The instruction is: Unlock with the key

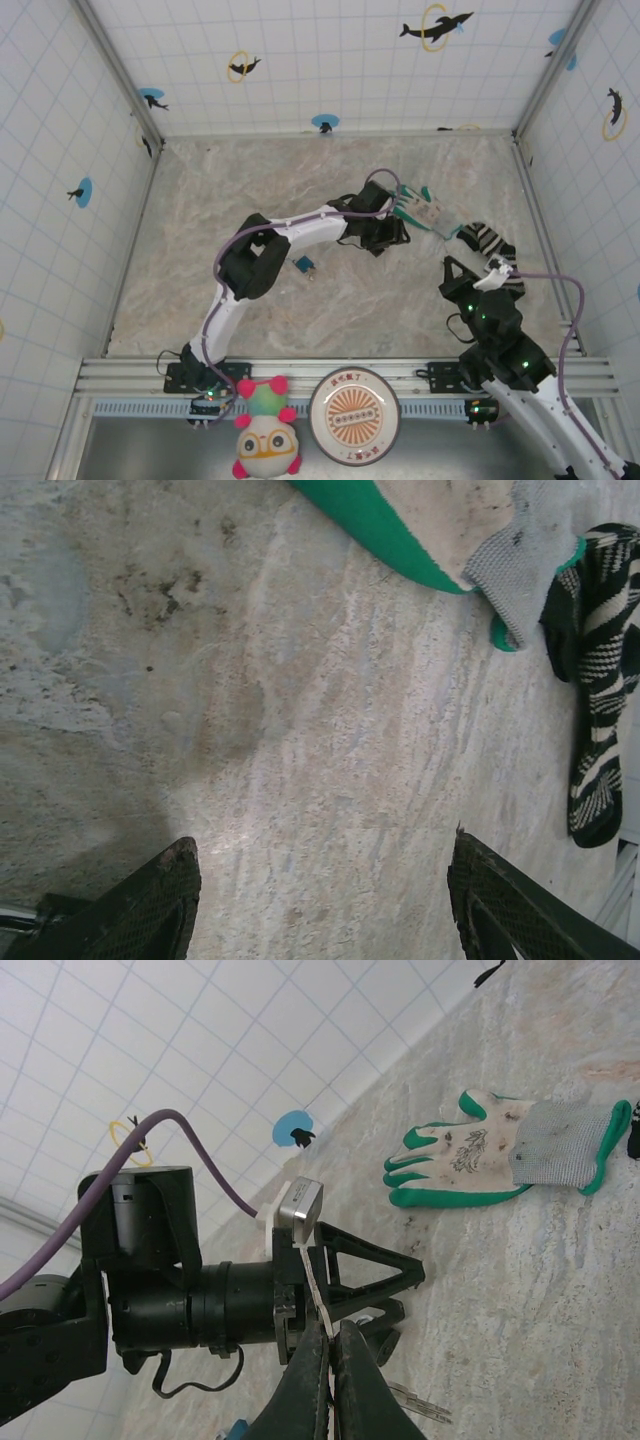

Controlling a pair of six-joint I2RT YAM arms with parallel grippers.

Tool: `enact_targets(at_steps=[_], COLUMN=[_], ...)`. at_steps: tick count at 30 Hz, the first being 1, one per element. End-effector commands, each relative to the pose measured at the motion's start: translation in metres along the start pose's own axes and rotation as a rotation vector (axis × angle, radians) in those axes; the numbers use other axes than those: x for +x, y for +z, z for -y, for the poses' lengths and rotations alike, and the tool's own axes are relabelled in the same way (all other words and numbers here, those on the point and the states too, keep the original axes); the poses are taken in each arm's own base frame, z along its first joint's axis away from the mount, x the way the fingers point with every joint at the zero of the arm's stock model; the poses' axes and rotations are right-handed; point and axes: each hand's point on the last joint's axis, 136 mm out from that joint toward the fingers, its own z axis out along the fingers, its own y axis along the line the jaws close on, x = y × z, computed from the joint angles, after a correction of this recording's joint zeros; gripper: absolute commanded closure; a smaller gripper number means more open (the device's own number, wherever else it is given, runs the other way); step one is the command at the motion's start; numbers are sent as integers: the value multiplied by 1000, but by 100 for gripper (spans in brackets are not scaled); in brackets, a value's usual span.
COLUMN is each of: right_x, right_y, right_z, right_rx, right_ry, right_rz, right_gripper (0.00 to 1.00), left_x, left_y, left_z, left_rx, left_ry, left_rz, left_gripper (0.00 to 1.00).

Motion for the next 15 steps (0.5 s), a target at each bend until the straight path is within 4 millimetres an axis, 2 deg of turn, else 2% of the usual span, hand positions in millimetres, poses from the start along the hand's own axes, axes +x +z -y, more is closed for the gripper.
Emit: enact_targets(at_steps=[1, 8, 15], right_x=[3, 4, 8], right_y=[2, 2, 6], right_z=[12, 16, 17], right_rx=[35, 46, 38], right_ry=[12, 17, 32], right_rz=[14, 19, 17], right_gripper=[100, 100, 100], left_x=[2, 8, 12], left_y=[6, 2, -17], left_z=[-8, -12, -13], left_rx=[-54, -84, -109], left_ry=[-19, -20, 12], left_rz=[-10, -20, 3], left_gripper=[34, 38, 38])
